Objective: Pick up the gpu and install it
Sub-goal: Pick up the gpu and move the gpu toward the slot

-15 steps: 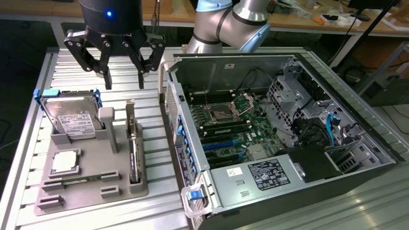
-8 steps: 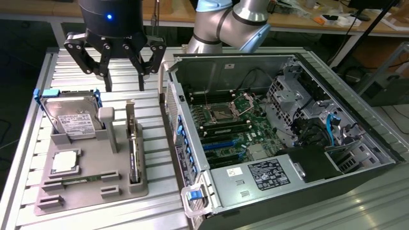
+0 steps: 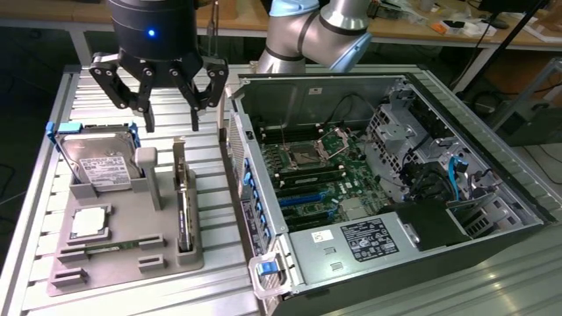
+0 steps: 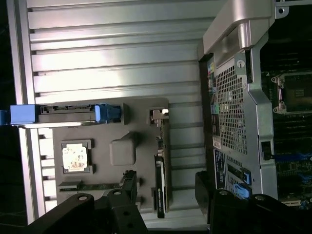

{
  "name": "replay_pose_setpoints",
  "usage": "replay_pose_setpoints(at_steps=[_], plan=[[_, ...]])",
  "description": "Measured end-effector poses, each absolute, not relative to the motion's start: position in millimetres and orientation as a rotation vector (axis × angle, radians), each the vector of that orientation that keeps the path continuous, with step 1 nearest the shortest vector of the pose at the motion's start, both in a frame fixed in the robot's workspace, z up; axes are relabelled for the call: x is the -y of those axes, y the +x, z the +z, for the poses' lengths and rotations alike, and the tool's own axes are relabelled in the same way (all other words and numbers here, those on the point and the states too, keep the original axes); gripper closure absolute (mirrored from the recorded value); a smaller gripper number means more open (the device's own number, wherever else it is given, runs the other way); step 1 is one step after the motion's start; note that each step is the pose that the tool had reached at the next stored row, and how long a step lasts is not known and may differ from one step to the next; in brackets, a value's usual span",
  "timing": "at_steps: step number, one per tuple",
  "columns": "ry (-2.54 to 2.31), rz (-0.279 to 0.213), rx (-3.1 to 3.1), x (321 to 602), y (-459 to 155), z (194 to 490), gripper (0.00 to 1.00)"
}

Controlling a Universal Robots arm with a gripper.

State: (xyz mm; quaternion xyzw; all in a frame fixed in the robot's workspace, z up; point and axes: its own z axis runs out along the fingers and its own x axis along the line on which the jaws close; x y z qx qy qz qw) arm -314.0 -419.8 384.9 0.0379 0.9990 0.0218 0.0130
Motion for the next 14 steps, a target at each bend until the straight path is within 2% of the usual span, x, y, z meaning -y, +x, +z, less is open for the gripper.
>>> replay_pose_setpoints(at_steps=[14], plan=[[0.118, 0.068, -3.113, 434.3, -312.6, 368.0, 0.4]])
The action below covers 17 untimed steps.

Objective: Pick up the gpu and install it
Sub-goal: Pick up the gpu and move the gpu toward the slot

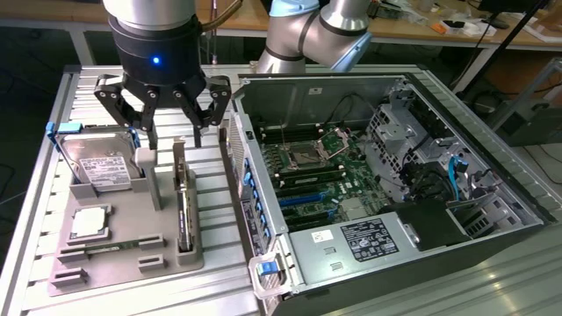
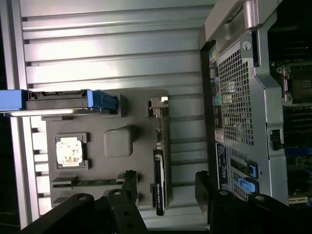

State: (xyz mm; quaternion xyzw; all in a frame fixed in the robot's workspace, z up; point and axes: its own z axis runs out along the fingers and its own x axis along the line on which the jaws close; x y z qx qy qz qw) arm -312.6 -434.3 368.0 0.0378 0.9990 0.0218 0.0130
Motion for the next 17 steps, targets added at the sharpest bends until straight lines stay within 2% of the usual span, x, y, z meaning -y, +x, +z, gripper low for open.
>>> replay_pose_setpoints(at_steps=[17], plan=[[0.116, 0.068, -3.112, 453.1, -308.5, 352.4, 0.4]])
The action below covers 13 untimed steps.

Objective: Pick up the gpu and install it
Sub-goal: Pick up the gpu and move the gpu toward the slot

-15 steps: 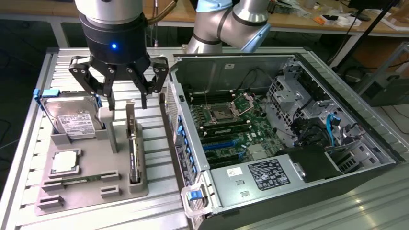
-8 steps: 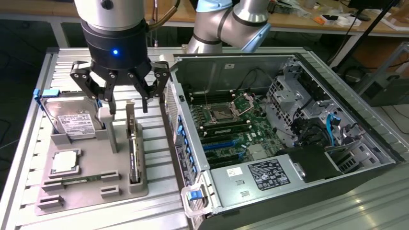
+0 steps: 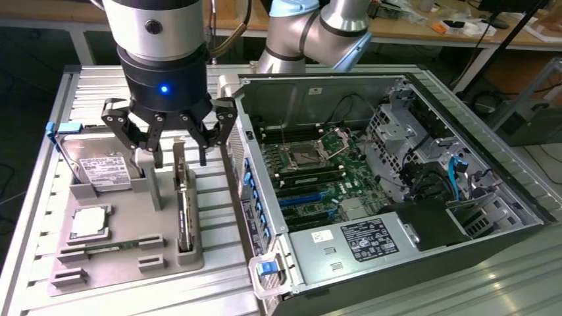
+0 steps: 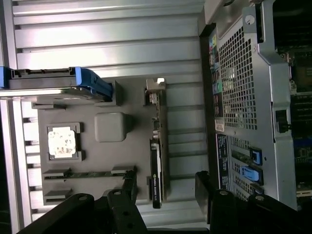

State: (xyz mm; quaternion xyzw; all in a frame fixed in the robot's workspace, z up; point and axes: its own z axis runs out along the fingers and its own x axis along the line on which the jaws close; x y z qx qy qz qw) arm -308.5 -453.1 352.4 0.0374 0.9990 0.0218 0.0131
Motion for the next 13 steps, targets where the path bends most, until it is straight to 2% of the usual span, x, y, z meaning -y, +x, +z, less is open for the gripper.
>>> replay_pose_setpoints(at_steps=[13], plan=[[0.116, 0.068, -3.113, 462.1, -306.6, 345.5, 0.4]])
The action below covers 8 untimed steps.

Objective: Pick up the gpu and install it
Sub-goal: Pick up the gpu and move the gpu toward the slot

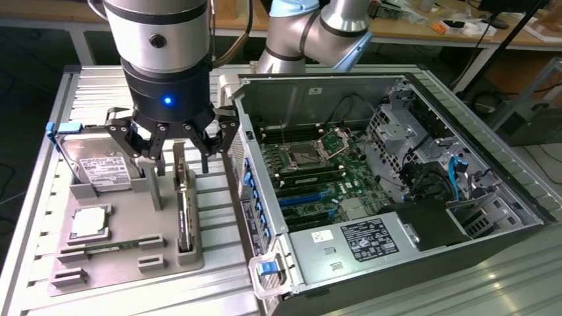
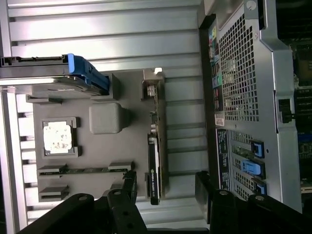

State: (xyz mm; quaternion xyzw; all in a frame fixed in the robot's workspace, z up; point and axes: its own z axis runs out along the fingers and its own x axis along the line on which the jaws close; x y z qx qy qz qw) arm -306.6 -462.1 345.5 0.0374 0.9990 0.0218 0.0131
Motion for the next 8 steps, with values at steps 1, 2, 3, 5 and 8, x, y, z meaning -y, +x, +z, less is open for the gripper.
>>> replay_pose_setpoints(at_steps=[1, 2, 3, 5, 8], plan=[[0.116, 0.068, -3.113, 462.9, -306.6, 345.4, 0.4], [0.116, 0.068, -3.113, 463.7, -306.6, 345.1, 0.4], [0.117, 0.068, -3.113, 464.4, -306.6, 344.9, 0.4], [0.117, 0.068, -3.113, 465.3, -306.6, 344.6, 0.4], [0.116, 0.068, -3.113, 465.4, -306.6, 344.6, 0.4]])
